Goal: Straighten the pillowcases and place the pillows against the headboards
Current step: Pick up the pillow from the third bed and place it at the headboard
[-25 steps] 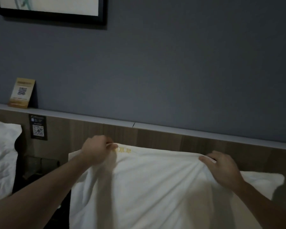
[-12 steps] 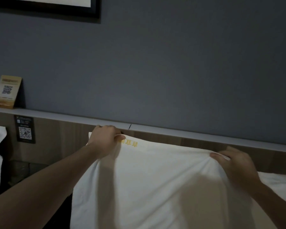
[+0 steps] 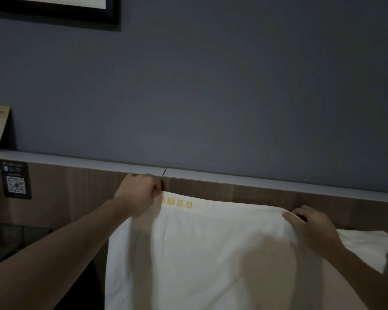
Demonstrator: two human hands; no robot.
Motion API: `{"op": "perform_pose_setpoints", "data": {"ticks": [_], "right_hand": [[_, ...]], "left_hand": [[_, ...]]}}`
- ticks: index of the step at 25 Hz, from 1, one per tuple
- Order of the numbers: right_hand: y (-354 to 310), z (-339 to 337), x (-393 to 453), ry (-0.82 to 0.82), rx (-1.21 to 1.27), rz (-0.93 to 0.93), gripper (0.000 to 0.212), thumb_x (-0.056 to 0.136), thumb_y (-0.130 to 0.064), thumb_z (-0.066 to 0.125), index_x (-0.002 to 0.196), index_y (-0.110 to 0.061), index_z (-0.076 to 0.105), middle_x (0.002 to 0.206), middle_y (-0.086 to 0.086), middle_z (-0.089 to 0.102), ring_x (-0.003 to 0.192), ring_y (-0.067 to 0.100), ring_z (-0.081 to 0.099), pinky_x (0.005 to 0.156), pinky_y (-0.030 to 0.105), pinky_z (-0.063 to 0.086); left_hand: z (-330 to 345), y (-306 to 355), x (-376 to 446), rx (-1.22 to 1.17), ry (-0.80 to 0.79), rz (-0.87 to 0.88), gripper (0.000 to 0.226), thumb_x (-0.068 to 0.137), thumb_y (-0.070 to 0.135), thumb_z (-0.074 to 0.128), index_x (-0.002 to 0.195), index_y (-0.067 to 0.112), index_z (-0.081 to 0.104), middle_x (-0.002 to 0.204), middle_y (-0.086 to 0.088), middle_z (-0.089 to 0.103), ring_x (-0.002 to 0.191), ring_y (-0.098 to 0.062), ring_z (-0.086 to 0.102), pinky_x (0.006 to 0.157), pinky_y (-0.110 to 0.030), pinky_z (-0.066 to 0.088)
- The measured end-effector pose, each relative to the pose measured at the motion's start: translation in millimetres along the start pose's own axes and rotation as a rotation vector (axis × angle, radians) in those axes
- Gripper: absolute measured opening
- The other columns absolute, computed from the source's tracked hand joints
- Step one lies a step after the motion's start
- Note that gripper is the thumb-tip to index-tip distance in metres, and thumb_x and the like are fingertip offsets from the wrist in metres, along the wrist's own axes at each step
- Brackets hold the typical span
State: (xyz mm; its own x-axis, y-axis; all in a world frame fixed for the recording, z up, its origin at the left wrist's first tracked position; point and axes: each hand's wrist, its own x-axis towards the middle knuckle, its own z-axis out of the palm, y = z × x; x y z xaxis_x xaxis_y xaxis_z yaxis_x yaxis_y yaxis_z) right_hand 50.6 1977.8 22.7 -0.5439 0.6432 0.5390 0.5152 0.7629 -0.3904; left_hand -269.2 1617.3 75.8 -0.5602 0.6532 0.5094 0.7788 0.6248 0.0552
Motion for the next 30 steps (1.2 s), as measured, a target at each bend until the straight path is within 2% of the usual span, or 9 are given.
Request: {"op": "perform_pose_setpoints", "data": {"ticks": [3, 6, 9, 11, 15, 20, 23, 27, 30], "right_hand": [[8, -7, -7, -0.006, -0.047, -0.077, 0.006, 0.094, -0.027, 0.066, 0.094, -0.027, 0.073, 0.089, -0.009, 0.069, 0.086, 0.024, 0.067, 0.079, 0.038, 0.047], [32, -19, -20, -0.048, -0.217, -0.070, 0.021, 0.087, -0.026, 0.072, 0.107, -0.032, 0.070, 0.100, -0.012, 0.072, 0.098, 0.026, 0.064, 0.086, 0.042, 0.041], [53, -27, -27, -0.033, -0.384, -0.037, 0.017, 0.080, -0.028, 0.076, 0.097, -0.025, 0.074, 0.094, -0.002, 0.076, 0.092, 0.036, 0.064, 0.077, 0.042, 0.043], [65, -36, -23, 0.033, -0.415, -0.018, 0.013, 0.085, -0.033, 0.072, 0.084, -0.020, 0.077, 0.084, 0.009, 0.077, 0.086, 0.040, 0.064, 0.072, 0.042, 0.048], [65, -53, 6, 0.010, -0.275, 0.193, 0.021, 0.093, -0.044, 0.067, 0.087, -0.027, 0.078, 0.092, 0.008, 0.079, 0.093, 0.036, 0.071, 0.075, 0.037, 0.054], [67, -52, 26, 0.088, -0.139, 0.230, 0.023, 0.084, -0.048, 0.078, 0.077, -0.026, 0.073, 0.071, 0.002, 0.069, 0.071, 0.027, 0.061, 0.066, 0.033, 0.050], [72, -48, 22, 0.156, -0.053, 0.233, 0.017, 0.088, -0.033, 0.077, 0.077, -0.022, 0.070, 0.076, 0.006, 0.072, 0.073, 0.030, 0.061, 0.070, 0.033, 0.045], [79, -41, 10, 0.214, 0.003, 0.201, 0.008, 0.092, -0.009, 0.065, 0.091, -0.015, 0.069, 0.091, 0.010, 0.072, 0.083, 0.032, 0.063, 0.074, 0.035, 0.045], [100, -47, -2, 0.209, -0.083, 0.192, 0.026, 0.087, -0.004, 0.069, 0.113, -0.009, 0.068, 0.112, 0.016, 0.067, 0.101, 0.039, 0.064, 0.087, 0.044, 0.052]], "left_hand": [[-6, -12, -4, -0.026, -0.006, 0.006, 0.028, 0.094, 0.059, 0.054, 0.095, 0.035, 0.068, 0.093, 0.014, 0.073, 0.091, -0.013, 0.065, 0.088, -0.035, 0.035], [-7, -22, -14, 0.080, -0.032, 0.014, 0.029, 0.092, 0.062, 0.054, 0.103, 0.037, 0.065, 0.102, 0.015, 0.071, 0.102, -0.015, 0.062, 0.096, -0.038, 0.036], [-11, -23, -18, 0.123, -0.034, -0.021, 0.012, 0.096, 0.047, 0.054, 0.093, 0.036, 0.060, 0.107, 0.007, 0.071, 0.092, -0.016, 0.052, 0.095, -0.038, 0.037], [-12, -22, -17, 0.131, -0.025, -0.064, 0.017, 0.099, 0.046, 0.053, 0.096, 0.034, 0.065, 0.106, 0.004, 0.072, 0.088, -0.015, 0.048, 0.094, -0.039, 0.039], [-7, -20, -13, 0.143, 0.042, -0.096, 0.032, 0.101, 0.045, 0.051, 0.118, 0.027, 0.071, 0.112, 0.000, 0.069, 0.106, -0.023, 0.060, 0.099, -0.044, 0.041], [-1, -22, -7, 0.164, -0.009, -0.195, 0.041, 0.100, 0.050, 0.047, 0.125, 0.027, 0.070, 0.124, -0.004, 0.061, 0.118, -0.027, 0.056, 0.103, -0.046, 0.042], [2, -22, -6, 0.179, -0.023, -0.195, 0.041, 0.101, 0.050, 0.046, 0.126, 0.029, 0.070, 0.124, -0.005, 0.059, 0.120, -0.028, 0.054, 0.101, -0.046, 0.044], [6, -20, -5, 0.197, 0.010, -0.212, 0.037, 0.102, 0.046, 0.048, 0.123, 0.026, 0.071, 0.120, -0.006, 0.058, 0.117, -0.029, 0.054, 0.098, -0.045, 0.045], [9, -21, -6, 0.174, 0.043, -0.216, 0.031, 0.099, 0.041, 0.056, 0.116, 0.021, 0.073, 0.115, -0.007, 0.059, 0.112, -0.031, 0.056, 0.094, -0.045, 0.046]]}}
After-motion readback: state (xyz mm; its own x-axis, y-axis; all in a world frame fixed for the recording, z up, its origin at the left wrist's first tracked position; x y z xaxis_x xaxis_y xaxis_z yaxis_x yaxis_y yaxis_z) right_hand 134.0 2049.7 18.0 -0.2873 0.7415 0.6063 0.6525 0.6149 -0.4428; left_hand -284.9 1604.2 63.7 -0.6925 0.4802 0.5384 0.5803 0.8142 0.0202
